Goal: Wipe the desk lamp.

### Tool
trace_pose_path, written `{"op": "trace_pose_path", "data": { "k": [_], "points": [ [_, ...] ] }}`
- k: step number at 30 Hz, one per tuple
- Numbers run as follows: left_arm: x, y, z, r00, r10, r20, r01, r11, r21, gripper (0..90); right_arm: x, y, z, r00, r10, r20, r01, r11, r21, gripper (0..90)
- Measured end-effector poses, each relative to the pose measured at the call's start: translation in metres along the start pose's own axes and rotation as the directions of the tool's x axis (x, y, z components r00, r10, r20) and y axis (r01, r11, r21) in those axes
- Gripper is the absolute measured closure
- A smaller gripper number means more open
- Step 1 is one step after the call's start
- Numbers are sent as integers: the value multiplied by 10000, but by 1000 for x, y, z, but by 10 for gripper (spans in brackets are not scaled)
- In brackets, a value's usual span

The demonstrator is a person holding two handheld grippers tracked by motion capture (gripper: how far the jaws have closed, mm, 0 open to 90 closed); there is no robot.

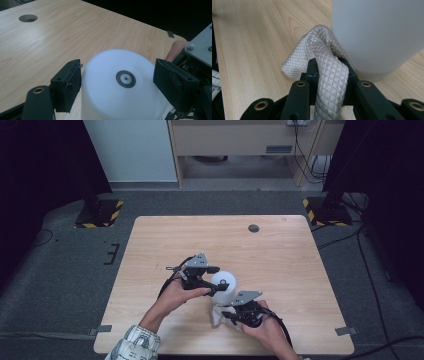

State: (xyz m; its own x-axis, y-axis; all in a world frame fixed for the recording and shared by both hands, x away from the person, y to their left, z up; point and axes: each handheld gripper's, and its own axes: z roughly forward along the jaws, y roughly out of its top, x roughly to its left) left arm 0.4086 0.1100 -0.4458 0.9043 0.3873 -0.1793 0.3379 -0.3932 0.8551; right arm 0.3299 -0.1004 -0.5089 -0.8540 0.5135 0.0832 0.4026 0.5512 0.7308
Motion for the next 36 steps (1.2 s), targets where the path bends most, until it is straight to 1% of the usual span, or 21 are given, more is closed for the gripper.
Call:
{"op": "trace_pose_path", "data": {
  "k": [2,4,5,7,8,10,12,13,16,18,21,23,24,25,26,28,30,32,33,34,36],
  "points": [
    [0,0,0,10000,-21,-7,21,10000,0,222,1,2,-1,10000,-19,-13,19,9999,-163,739],
    [-1,0,0,10000,84,-32,-84,10000,7,222,3,5,-3,9996,133,-254,-149,9978,-645,739],
    [-1,0,0,10000,90,-41,-90,10000,3,222,4,9,-5,9995,85,-298,-112,9957,-917,738],
    [0,0,0,10000,14,-30,-14,10000,-6,222,7,13,-4,9996,-19,-266,-9,9943,-1064,738],
    [0,0,0,10000,-2,-25,2,10000,-13,222,7,13,-2,9997,-82,-232,59,9953,-970,738],
    [0,0,0,10000,-14,-33,14,10000,-9,222,7,11,3,9997,-44,-223,28,9974,-714,738],
    [0,0,0,10000,-2,-38,2,10000,-2,222,7,7,9,9999,-67,-106,65,9997,-216,738],
    [0,0,0,10000,-1,-47,1,10000,-12,223,7,5,10,10000,-8,-50,8,9999,-110,738],
    [0,0,1,10000,5,-62,-5,10000,-24,222,4,2,6,9999,123,10,-123,9999,23,737],
    [0,0,1,10000,11,-62,-11,10000,-23,222,1,0,-1,9998,107,149,-108,9999,31,737],
    [0,0,1,10000,7,-69,-7,10000,-17,222,-5,-4,-16,9988,309,390,-302,9994,-162,737],
    [0,0,1,10000,-8,-61,8,10000,-22,222,-11,-5,-28,9973,469,571,-445,9981,-432,736],
    [0,0,1,10000,-5,-66,5,10000,-25,222,-15,-5,-34,9961,606,639,-565,9963,-651,737],
    [-1,0,1,10000,-11,-69,11,10000,-28,222,-17,-3,-39,9963,660,550,-610,9943,-873,738],
    [-1,0,1,10000,-15,-67,15,10000,-28,222,-17,-2,-41,9970,632,445,-586,9935,-973,738],
    [-1,0,1,10000,-17,-71,17,10000,-32,222,-16,0,-41,9983,541,210,-514,9924,-1121,738],
    [0,0,1,10000,5,-65,-5,10000,-24,222,-11,5,-39,9992,382,63,-371,9915,-1244,737],
    [0,0,1,9999,37,-104,-38,10000,-28,222,-3,14,-38,9997,258,-36,-260,9856,-1670,737],
    [0,0,0,9999,41,-93,-41,10000,-21,222,-1,16,-37,9998,191,-64,-199,9840,-1772,737],
    [0,0,0,10000,24,-95,-25,10000,-34,222,1,18,-37,10000,92,-29,-96,9831,-1829,737],
    [0,0,0,10000,23,-81,-23,10000,-37,222,5,20,-32,10000,-37,37,42,9858,-1680,737]
  ]
}}
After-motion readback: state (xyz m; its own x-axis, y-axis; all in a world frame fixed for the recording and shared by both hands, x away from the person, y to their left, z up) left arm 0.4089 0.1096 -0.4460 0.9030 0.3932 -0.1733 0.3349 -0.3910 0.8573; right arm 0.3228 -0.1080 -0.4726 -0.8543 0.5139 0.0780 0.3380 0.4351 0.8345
